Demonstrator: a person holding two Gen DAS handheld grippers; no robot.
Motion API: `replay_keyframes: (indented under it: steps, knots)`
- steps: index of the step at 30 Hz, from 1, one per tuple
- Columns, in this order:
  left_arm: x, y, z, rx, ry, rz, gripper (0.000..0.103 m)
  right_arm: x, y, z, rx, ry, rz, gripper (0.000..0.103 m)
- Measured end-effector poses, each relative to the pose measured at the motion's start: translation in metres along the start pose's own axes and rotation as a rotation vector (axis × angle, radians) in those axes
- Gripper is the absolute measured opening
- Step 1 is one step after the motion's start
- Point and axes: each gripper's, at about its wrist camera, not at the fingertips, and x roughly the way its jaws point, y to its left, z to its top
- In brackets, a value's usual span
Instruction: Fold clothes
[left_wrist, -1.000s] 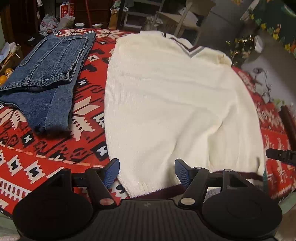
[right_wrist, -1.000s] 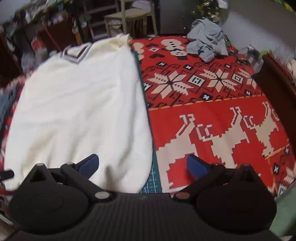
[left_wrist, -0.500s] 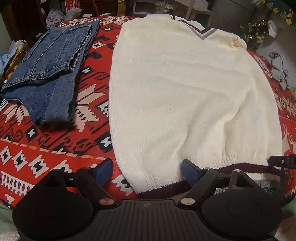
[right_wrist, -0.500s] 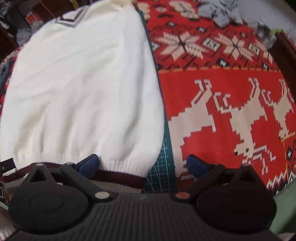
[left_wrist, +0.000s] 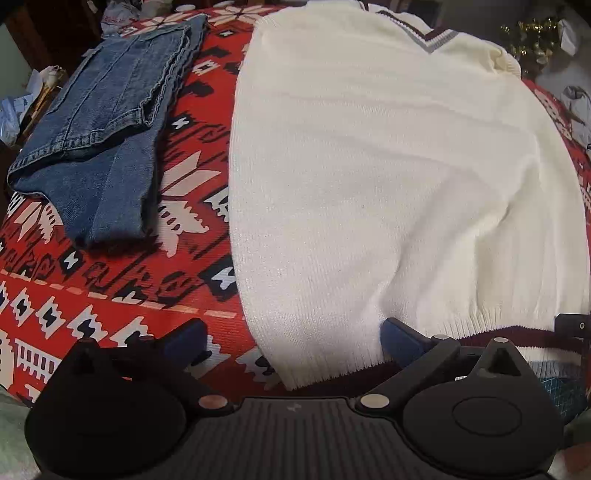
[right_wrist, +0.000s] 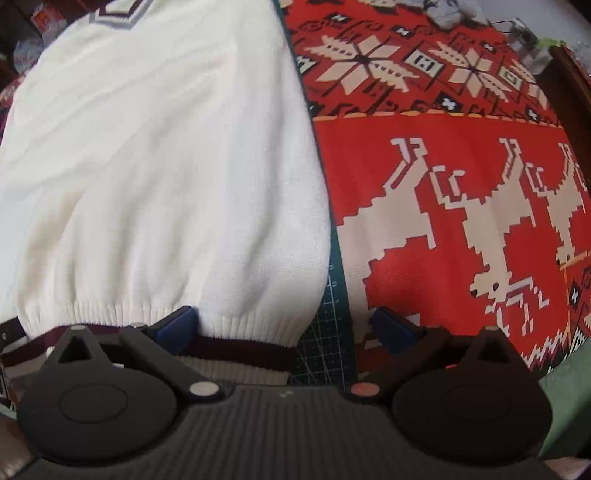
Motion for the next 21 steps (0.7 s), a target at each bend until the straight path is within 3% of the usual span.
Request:
replay_keyframes:
  steps: [14, 21]
  knots:
    - [0.004, 0.001, 0.011, 0.008, 0.05, 0.003, 0.103, -0.006, 0.006, 0.016, 0.002, 0.007, -0.012, 0.102]
    - [0.004, 0.003, 0.012, 0.001, 0.026, 0.007, 0.103, -0.012, 0.008, 0.022, -0.006, 0.009, -0.011, 0.102]
